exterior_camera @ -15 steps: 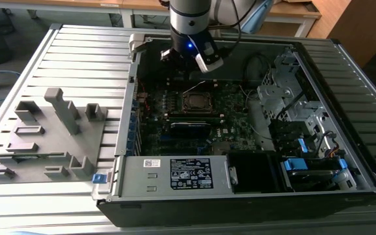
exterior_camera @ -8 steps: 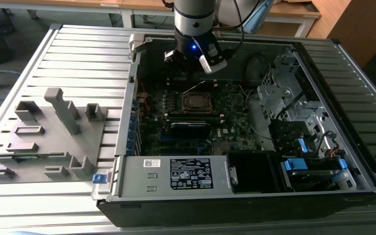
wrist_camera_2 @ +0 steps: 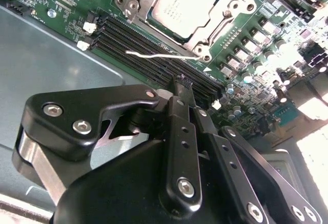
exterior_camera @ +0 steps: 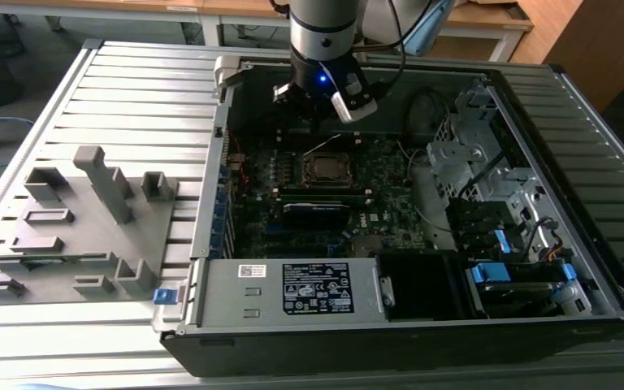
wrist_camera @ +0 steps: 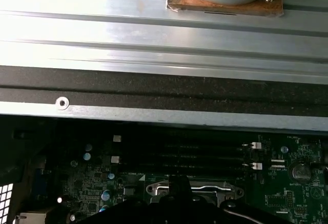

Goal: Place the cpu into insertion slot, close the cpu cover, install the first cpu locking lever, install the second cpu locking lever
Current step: 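Install the first cpu locking lever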

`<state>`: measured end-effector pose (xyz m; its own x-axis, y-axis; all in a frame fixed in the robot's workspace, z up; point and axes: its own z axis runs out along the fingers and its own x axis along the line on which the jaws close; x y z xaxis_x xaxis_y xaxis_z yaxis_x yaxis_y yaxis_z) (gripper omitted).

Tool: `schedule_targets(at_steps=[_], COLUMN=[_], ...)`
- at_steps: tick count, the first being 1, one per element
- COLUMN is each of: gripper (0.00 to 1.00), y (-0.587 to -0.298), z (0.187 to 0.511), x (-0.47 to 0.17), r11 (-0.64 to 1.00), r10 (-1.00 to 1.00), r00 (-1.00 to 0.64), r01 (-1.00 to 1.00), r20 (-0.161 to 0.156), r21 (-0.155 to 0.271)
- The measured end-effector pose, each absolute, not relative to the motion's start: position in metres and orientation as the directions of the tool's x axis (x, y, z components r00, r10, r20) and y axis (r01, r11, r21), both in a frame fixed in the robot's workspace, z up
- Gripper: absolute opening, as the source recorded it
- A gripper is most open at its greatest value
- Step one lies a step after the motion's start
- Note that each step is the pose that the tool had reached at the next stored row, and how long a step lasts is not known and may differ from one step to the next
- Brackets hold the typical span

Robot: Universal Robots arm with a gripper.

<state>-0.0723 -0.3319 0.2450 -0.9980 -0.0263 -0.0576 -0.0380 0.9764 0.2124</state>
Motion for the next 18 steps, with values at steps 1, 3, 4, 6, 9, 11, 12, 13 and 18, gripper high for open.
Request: schedule_targets(at_steps=[1,3,4,6,9,11,12,13,18], gripper=[0.11,0.11,0.11,0.11,0.11,0.11,0.11,0.11,0.11], y=[-0.332,-0.332,-0.332,-0.332,-0.332,-0.332,-0.332,-0.332,-0.332], z=[0.245,0.243,0.242,0.239,0.235,0.235,0.234,0.234,0.233], x=[-0.072,-0.072,-0.072,-0.072,-0.072,-0.070,-0.069,-0.067,-0.063], r11=[0.976,0.976,0.976,0.976,0.976,0.976,0.976,0.976,0.976], r10=[-0.026,-0.026,-0.026,-0.026,-0.026,-0.026,-0.026,-0.026,-0.026], r00=[-0.998,-0.998,-0.998,-0.998,-0.998,-0.998,-0.998,-0.998,-0.998], r01=[-0.038,-0.038,-0.038,-0.038,-0.038,-0.038,-0.038,-0.038,-0.038], r20=[-0.058,-0.058,-0.058,-0.058,-0.058,-0.058,-0.057,-0.057,-0.057], r21=[0.213,0.213,0.212,0.213,0.213,0.213,0.212,0.212,0.213])
